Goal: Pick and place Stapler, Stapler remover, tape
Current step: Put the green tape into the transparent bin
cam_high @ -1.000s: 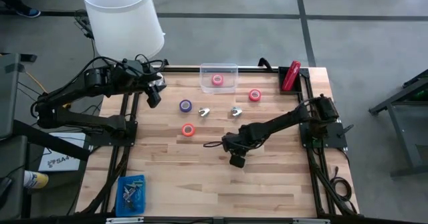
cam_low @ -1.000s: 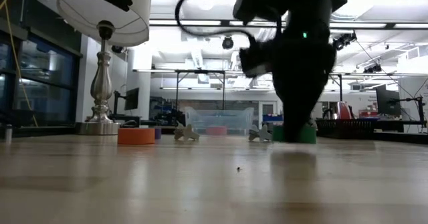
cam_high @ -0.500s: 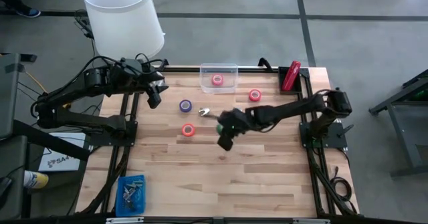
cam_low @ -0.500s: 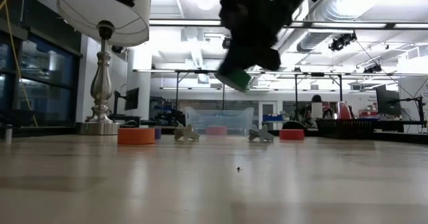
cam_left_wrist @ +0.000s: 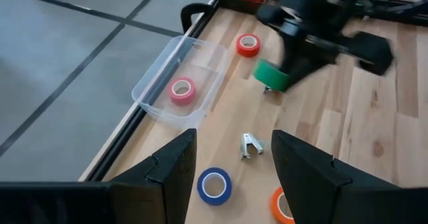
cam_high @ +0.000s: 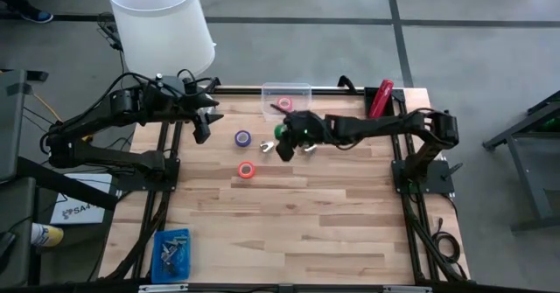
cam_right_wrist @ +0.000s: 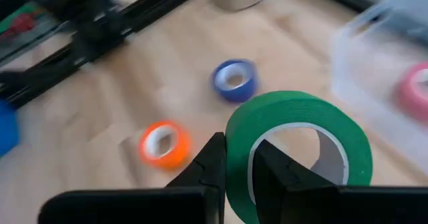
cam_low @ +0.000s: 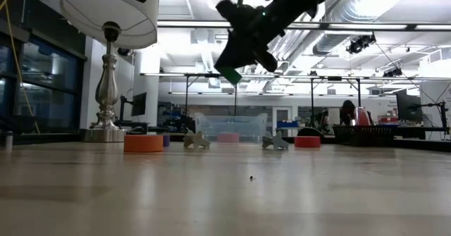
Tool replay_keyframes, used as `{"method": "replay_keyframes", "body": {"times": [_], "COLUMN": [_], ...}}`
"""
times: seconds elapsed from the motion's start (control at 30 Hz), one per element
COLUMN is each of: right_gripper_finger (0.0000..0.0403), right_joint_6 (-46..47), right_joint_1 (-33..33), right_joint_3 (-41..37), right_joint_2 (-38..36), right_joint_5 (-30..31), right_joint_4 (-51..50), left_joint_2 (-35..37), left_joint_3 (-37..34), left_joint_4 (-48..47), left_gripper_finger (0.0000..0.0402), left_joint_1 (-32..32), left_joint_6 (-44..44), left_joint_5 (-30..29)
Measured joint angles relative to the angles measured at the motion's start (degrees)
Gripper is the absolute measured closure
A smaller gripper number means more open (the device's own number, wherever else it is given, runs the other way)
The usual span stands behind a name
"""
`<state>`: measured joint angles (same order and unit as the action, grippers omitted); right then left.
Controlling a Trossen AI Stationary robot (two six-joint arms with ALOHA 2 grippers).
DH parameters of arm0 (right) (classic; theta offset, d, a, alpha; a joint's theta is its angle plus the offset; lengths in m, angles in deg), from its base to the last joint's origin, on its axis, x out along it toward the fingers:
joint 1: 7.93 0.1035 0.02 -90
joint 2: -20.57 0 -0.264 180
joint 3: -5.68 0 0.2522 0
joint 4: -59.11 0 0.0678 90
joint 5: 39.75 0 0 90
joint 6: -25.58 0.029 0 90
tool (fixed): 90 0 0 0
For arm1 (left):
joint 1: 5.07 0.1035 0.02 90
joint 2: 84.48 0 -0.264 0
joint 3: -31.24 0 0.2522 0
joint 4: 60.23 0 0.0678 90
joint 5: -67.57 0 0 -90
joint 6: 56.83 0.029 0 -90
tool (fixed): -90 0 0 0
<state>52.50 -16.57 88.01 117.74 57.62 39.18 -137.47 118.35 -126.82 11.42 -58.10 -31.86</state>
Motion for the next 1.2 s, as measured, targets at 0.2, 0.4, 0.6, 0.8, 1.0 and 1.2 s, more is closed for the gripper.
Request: {"method": "replay_keyframes", "body": {"times": [0.2,0.4,0.6,0.8,1.0,1.2], "right_gripper_finger": [0.0370,0.0370,0.0370,0.0370,0.0370,0.0368], "right_joint_6": [1.58,5.50,5.97,8.98,10.60,12.26], "right_joint_1": [-5.98,-12.69,-18.25,-20.77,-21.95,-23.41], "right_joint_3": [0.00,0.00,0.00,0.00,0.00,-0.02], "right_joint_2": [0.00,0.00,0.02,1.73,6.83,7.93], "right_joint_5": [3.46,6.38,3.97,2.57,-0.74,-3.34], "right_joint_4": [0.30,0.83,0.89,2.57,5.07,5.40], "left_joint_2": [0.00,-0.02,-0.02,-0.02,-0.04,-0.04], "left_joint_3": [0.00,0.00,0.00,0.00,0.00,0.00], "left_joint_4": [0.86,0.89,1.03,1.29,1.68,1.70], "left_gripper_finger": [0.0211,0.0211,0.0211,0.0211,0.0211,0.0211], "left_joint_1": [0.00,0.00,0.01,0.00,0.02,0.02], "left_joint_6": [-0.07,-1.48,-2.44,-4.88,-6.24,-7.65], "left_joint_5": [-0.09,-0.12,-0.66,-4.05,-6.24,-6.28]}}
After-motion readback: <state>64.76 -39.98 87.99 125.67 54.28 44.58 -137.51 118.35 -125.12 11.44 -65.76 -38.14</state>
